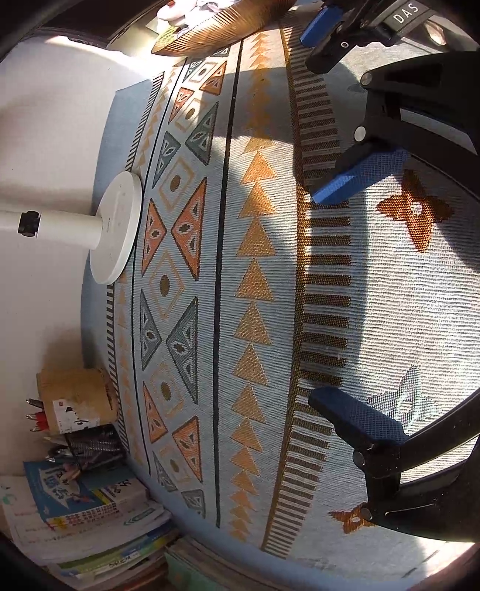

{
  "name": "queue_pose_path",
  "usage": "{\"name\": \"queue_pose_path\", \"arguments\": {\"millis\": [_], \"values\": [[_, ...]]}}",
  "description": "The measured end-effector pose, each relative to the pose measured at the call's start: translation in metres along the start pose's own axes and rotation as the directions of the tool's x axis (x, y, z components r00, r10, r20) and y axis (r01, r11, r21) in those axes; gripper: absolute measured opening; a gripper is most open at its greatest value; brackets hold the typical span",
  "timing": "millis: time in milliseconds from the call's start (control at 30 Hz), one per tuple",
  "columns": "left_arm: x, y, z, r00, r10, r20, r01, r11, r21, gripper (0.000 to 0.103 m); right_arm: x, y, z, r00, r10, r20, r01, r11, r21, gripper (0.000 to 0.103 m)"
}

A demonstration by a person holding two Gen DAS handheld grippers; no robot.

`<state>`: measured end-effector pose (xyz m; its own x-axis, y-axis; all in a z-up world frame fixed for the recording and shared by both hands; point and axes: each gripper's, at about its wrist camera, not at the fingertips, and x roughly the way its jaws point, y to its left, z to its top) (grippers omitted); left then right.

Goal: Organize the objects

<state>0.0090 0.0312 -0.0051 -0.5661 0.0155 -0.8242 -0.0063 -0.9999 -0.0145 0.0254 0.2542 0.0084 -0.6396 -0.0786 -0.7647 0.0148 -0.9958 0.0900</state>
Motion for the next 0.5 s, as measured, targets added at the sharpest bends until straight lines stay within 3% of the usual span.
{"name": "queue_pose_path", "arguments": {"millis": [500], "values": [[0.0034, -0.0003, 0.0023, 1.0, 0.016, 0.011, -0.015, 1.0, -0.008, 0.103, 0.0065, -0.0003, 0.0023, 0.999, -0.024, -0.043, 0.024, 1.0, -0.004, 0.064]]}}
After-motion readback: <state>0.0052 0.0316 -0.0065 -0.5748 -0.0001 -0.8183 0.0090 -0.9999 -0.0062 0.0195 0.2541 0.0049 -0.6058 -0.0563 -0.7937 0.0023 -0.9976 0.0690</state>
